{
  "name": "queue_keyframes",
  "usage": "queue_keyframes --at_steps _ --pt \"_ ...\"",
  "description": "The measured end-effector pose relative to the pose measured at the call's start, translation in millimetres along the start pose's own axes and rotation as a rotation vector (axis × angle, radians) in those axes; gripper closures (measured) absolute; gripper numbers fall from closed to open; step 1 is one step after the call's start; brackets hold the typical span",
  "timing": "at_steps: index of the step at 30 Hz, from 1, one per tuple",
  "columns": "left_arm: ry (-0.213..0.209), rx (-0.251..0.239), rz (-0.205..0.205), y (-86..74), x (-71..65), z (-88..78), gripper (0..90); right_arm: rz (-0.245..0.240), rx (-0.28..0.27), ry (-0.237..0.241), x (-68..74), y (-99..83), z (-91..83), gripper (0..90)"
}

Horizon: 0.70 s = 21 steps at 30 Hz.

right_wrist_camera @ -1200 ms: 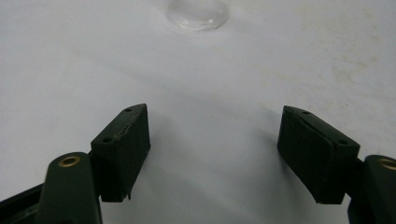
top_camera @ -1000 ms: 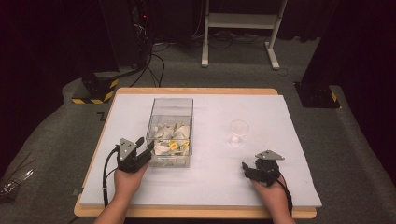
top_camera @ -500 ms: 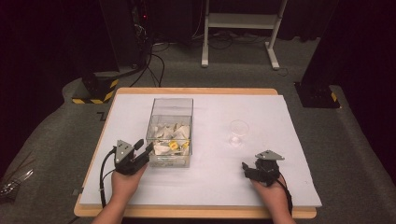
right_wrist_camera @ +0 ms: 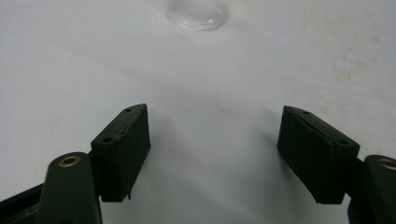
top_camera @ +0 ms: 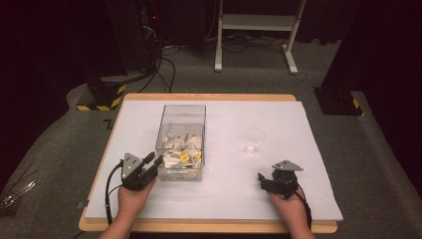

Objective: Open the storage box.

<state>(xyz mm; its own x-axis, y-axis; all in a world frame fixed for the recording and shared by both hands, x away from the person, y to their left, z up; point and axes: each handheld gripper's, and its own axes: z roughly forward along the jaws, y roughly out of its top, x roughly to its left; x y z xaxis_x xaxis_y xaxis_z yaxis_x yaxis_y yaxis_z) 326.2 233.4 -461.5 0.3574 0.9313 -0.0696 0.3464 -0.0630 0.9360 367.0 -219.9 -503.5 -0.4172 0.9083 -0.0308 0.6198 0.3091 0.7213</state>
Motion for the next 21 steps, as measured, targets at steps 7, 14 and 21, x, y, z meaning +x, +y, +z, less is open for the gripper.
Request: queue_keyframes --at_steps 7,14,21 --pt "-0.022 0.003 0.003 -2.8 -2.2 -5.7 69.0 0.0 0.0 0.0 0.0 0.0 0.0 25.2" --pt "-0.036 0.009 0.002 -6.2 -3.0 -11.5 70.7 -0.001 0.0 -0.001 0.1 0.0 -0.1 25.2" --pt "-0.035 0.007 -0.004 -9.6 -1.5 -18.2 74.0 0.0 0.0 -0.001 0.1 0.0 0.0 25.2"
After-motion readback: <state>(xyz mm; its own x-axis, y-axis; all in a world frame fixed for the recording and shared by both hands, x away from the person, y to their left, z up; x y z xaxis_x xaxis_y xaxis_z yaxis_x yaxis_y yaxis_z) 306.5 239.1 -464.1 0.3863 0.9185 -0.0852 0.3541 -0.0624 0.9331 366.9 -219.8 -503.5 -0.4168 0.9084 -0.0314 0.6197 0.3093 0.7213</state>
